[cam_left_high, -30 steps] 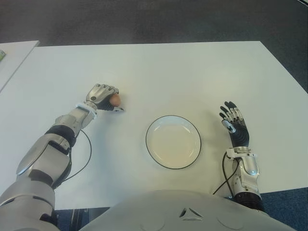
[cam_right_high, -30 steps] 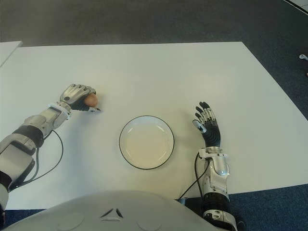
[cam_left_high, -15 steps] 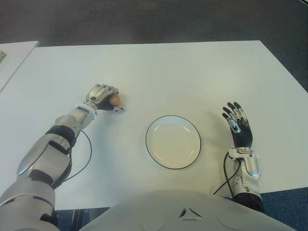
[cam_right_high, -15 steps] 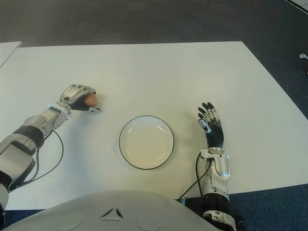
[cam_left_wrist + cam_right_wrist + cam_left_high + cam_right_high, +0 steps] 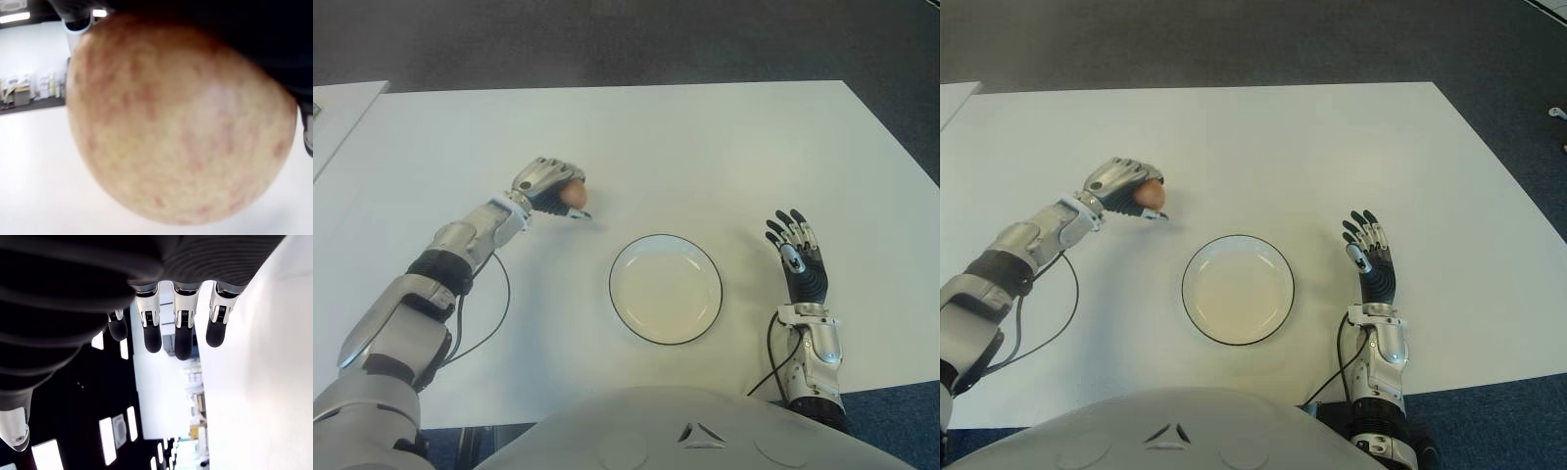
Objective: Put the apples into the plate.
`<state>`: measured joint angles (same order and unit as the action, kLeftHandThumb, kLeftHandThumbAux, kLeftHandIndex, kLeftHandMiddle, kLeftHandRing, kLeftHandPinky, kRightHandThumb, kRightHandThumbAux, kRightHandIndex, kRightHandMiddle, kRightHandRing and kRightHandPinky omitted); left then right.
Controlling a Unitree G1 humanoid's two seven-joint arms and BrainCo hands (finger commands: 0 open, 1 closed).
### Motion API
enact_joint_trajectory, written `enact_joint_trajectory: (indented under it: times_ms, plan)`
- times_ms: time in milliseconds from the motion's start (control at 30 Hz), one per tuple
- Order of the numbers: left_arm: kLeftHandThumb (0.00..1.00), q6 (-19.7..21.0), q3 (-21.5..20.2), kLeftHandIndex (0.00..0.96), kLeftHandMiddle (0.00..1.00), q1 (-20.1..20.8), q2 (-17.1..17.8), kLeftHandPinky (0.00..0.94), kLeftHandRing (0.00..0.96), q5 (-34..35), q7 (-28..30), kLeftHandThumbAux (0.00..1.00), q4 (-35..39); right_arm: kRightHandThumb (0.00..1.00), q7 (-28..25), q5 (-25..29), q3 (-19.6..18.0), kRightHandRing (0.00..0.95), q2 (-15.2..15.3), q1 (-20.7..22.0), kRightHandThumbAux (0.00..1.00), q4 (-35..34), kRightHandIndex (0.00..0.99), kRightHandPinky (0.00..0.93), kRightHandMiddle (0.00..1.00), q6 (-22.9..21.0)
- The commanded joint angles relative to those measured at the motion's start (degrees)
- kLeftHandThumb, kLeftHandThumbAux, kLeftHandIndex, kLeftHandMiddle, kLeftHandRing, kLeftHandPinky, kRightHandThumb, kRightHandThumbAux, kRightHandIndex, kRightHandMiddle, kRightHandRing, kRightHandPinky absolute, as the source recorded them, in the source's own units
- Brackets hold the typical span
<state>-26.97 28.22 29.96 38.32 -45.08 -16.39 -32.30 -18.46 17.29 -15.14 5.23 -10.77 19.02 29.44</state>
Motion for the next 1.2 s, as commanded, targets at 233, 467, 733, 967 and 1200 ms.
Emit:
enact_joint_trajectory:
  times_ms: [233, 467, 733, 967, 1200]
  plan:
    - [0.750, 4.85, -7.38, 0.444, 0.846, -2.08, 0.21, 0.613, 0.801, 1.33, 8.23, 0.694, 19.07, 0.189, 0.56, -0.02, 1.25, 0.164, -2.06, -2.26, 0.522, 3.66, 0.092, 0.185, 0.155, -3.73]
    - [0.751, 6.18, -8.22, 0.444, 0.838, -2.07, -0.21, 0.703, 0.813, -1.00, 9.46, 0.693, 23.48, 0.194, 0.46, -0.36, 1.73, 0.158, -2.11, -2.81, 0.522, 3.82, 0.095, 0.171, 0.153, -3.71]
    - [0.751, 7.91, -8.27, 0.444, 0.825, -3.29, -0.50, 0.714, 0.815, -3.27, 11.96, 0.692, 28.04, 0.180, 0.38, -0.75, 2.16, 0.124, -2.23, -3.68, 0.521, 3.79, 0.085, 0.137, 0.125, -3.42]
    - [0.750, 11.31, -3.86, 0.445, 0.819, -9.15, -6.62, 0.770, 0.816, -6.40, 15.25, 0.692, 39.39, 0.186, 0.14, -0.60, 2.58, 0.126, -2.47, -4.11, 0.522, 3.38, 0.078, 0.140, 0.129, -3.50]
    - [0.752, 11.59, 1.36, 0.445, 0.832, -14.57, -11.02, 0.819, 0.834, -4.88, 24.20, 0.692, 49.37, 0.192, 2.18, -2.30, 3.62, 0.135, -3.36, -4.69, 0.516, 1.90, 0.075, 0.154, 0.136, -3.81]
